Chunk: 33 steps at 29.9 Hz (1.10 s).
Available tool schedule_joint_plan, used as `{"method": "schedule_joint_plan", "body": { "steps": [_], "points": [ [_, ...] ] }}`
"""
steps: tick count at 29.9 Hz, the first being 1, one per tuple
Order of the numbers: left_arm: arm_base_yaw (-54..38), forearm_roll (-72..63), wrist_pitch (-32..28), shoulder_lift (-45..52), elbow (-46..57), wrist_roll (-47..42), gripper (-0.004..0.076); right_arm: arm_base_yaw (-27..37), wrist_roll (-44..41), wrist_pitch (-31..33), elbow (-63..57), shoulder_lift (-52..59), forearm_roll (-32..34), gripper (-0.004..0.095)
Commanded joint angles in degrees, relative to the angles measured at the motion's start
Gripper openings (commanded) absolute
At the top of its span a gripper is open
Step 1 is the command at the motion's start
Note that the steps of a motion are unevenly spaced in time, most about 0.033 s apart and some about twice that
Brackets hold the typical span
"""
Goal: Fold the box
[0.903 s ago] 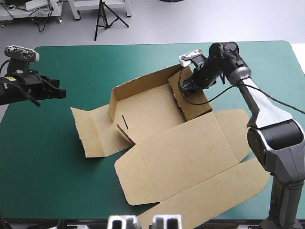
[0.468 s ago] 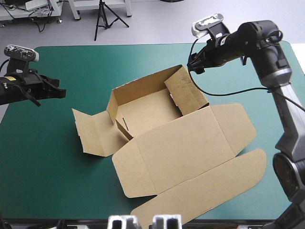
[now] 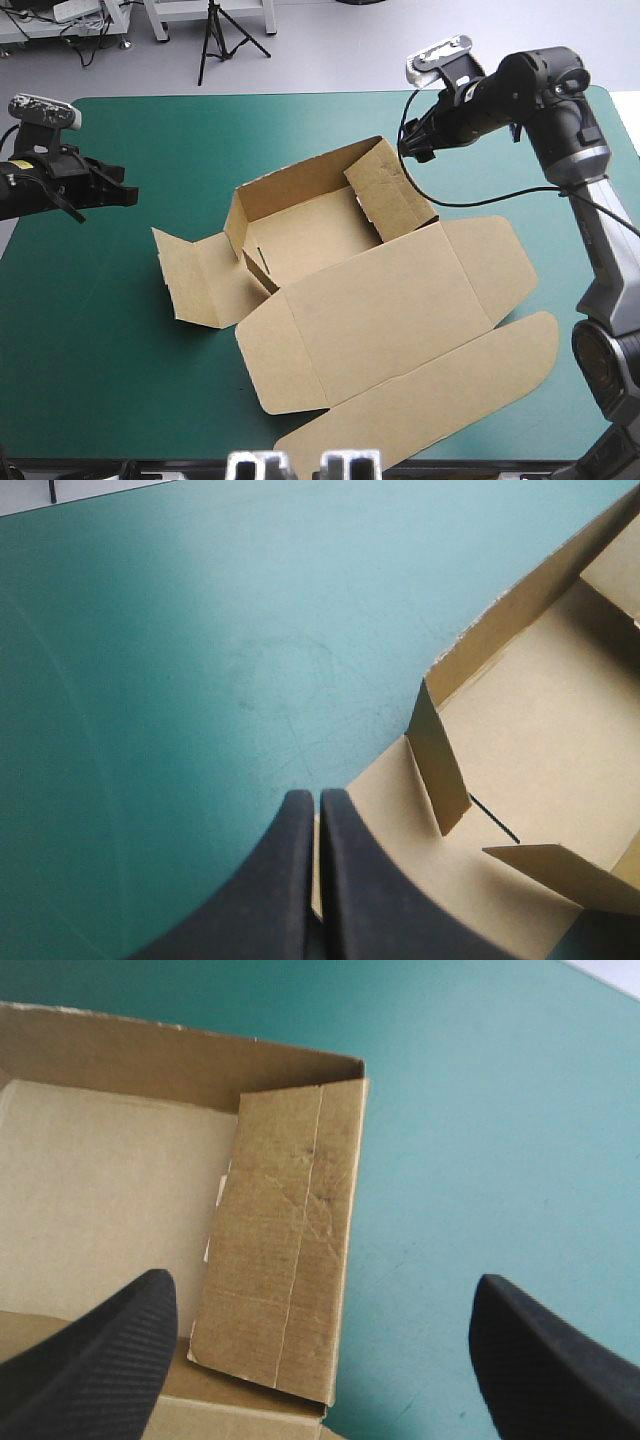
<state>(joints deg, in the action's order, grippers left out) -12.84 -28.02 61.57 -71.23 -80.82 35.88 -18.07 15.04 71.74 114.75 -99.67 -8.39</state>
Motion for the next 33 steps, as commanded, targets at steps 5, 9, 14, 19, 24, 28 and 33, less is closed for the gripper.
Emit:
{"method": "schedule_joint_plan", "body": {
  "steps": [5, 9, 14, 19, 24, 28, 33],
  "points": [
    [0.09, -2.57, -2.54, 1.39, -1.88, -0.44, 0.0006, -0.05, -0.14, -0.16, -4.21, -3.5, -1.39, 0.0746],
    [0.09, -2.57, -1.95, 1.39, -1.88, -0.44, 0.0006, -0.05, -0.14, -0.16, -4.21, -8.0, -1.53, 0.0742],
    [0.09, -2.57, -0.53, 1.39, -1.88, -0.44, 0.0006, -0.05, -0.14, -0.16, -4.21, -12.93, -1.79, 0.0742],
    [0.09, -2.94, -0.16, 1.39, -1.88, -0.44, 0.0006, -0.05, -0.14, -0.26, -3.85, -15.67, -2.2, 0.0666],
    [0.09, -5.08, -0.16, 1.39, -1.88, -0.44, 0.0006, -0.05, 0.54, -0.25, -1.94, -17.22, -2.2, 0.0334],
    [0.09, -5.54, 0.1, 1.39, -1.88, -0.44, 0.0006, -0.05, 3.33, -0.25, -0.85, -17.23, -2.56, 0.0017],
    [0.09, -5.54, 1.82, 1.39, -1.88, -0.44, 0.0006, -0.05, 2.83, -0.25, 2.52, -16.18, -4.22, -0.0018]
  ]
}}
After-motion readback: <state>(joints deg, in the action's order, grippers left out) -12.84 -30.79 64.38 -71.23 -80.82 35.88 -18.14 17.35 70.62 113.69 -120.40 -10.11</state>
